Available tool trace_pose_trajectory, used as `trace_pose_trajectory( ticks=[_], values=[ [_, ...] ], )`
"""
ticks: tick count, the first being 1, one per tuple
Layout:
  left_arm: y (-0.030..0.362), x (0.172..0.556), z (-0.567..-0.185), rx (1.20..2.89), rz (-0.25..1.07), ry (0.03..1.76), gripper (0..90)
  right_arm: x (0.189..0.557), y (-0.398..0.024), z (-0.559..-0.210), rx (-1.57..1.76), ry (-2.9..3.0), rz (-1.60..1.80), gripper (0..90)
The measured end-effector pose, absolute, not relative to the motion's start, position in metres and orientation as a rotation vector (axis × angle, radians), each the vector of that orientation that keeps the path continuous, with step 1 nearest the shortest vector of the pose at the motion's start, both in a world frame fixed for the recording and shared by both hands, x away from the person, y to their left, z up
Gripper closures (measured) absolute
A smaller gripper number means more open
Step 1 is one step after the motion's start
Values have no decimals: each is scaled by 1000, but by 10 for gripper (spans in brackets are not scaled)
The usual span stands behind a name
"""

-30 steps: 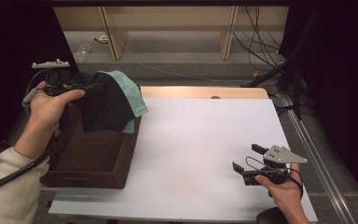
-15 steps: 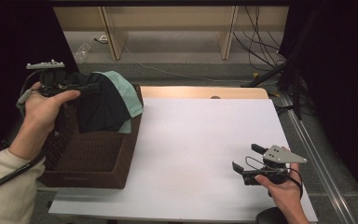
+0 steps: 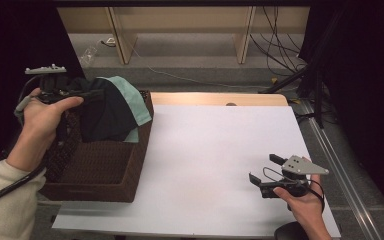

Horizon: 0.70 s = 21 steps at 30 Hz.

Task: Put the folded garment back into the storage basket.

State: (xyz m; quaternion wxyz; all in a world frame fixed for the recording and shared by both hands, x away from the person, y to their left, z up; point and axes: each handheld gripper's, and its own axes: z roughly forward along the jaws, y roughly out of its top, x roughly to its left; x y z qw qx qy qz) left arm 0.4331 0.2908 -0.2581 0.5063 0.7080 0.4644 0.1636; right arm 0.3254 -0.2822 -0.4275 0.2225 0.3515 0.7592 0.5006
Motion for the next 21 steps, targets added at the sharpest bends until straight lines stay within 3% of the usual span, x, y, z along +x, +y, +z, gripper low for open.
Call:
trace_pose_trajectory(
  ticks=[21],
  values=[
    [299, 433, -262, 1727, 424, 1125, 813, 326, -282, -428, 974, 2098, 1377, 34]
  ],
)
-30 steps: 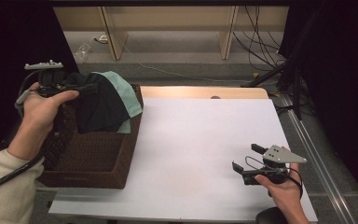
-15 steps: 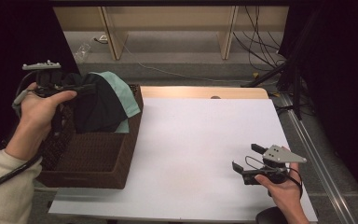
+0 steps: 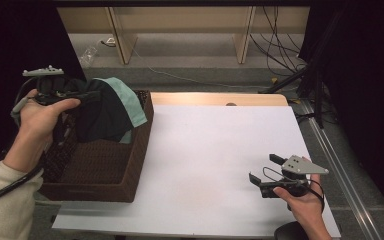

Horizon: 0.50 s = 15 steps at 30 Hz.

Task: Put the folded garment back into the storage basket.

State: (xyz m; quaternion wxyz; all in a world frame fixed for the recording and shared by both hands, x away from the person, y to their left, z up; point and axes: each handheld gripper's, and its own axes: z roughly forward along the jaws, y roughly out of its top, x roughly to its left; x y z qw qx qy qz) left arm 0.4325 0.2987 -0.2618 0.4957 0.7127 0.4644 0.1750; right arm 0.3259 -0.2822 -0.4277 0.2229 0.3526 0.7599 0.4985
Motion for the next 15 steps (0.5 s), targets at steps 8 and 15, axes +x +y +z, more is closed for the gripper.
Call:
trace_pose_trajectory(
  ticks=[8, 15],
  values=[
    [304, 434, -266, 1729, 428, 1138, 813, 326, -282, -428, 973, 2098, 1378, 34],
    [308, 435, -269, 1730, 429, 1149, 813, 326, -282, -428, 974, 2097, 1377, 33]
  ],
)
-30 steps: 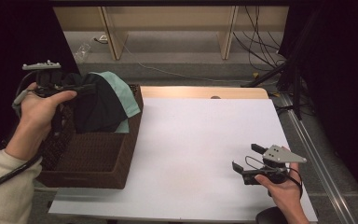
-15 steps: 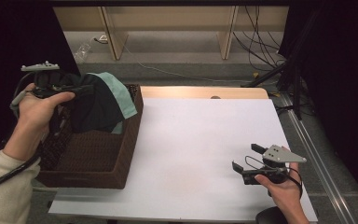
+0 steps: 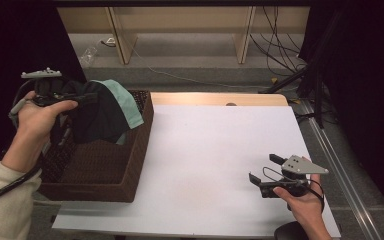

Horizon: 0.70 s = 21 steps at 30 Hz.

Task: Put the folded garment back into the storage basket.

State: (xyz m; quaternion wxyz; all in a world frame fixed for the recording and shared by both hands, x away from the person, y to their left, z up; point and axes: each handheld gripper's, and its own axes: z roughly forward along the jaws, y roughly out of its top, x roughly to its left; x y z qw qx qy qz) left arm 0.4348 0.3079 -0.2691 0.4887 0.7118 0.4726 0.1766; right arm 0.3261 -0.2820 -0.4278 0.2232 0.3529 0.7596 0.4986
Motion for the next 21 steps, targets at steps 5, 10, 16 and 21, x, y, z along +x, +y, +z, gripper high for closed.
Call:
trace_pose_trajectory(
  ticks=[5, 10, 16, 21],
  values=[
    [311, 437, -273, 1735, 425, 1153, 813, 326, -282, -428, 975, 2097, 1376, 34],
    [314, 440, -278, 1738, 422, 1162, 812, 326, -282, -428, 975, 2097, 1375, 33],
    [316, 441, -283, 1737, 425, 1168, 813, 326, -282, -428, 977, 2096, 1375, 34],
    [318, 443, -287, 1746, 431, 1177, 812, 326, -282, -428, 977, 2095, 1375, 34]
  ],
)
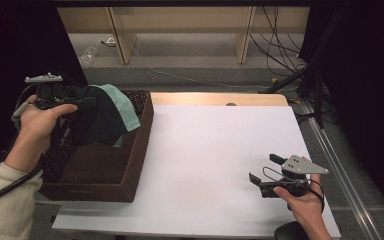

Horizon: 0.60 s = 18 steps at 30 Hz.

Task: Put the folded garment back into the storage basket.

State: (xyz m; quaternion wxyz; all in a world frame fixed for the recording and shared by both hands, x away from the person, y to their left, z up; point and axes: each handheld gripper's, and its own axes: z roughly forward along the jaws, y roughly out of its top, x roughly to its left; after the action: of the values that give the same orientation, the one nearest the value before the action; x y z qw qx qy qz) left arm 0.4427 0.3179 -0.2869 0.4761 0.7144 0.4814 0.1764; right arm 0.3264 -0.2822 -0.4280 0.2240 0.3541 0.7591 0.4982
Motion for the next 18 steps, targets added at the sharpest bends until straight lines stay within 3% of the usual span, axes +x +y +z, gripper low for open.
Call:
trace_pose_trajectory(
  ticks=[18],
  values=[
    [323, 447, -297, 1740, 434, 1222, 812, 326, -283, -427, 974, 2088, 1378, 34]
  ],
)
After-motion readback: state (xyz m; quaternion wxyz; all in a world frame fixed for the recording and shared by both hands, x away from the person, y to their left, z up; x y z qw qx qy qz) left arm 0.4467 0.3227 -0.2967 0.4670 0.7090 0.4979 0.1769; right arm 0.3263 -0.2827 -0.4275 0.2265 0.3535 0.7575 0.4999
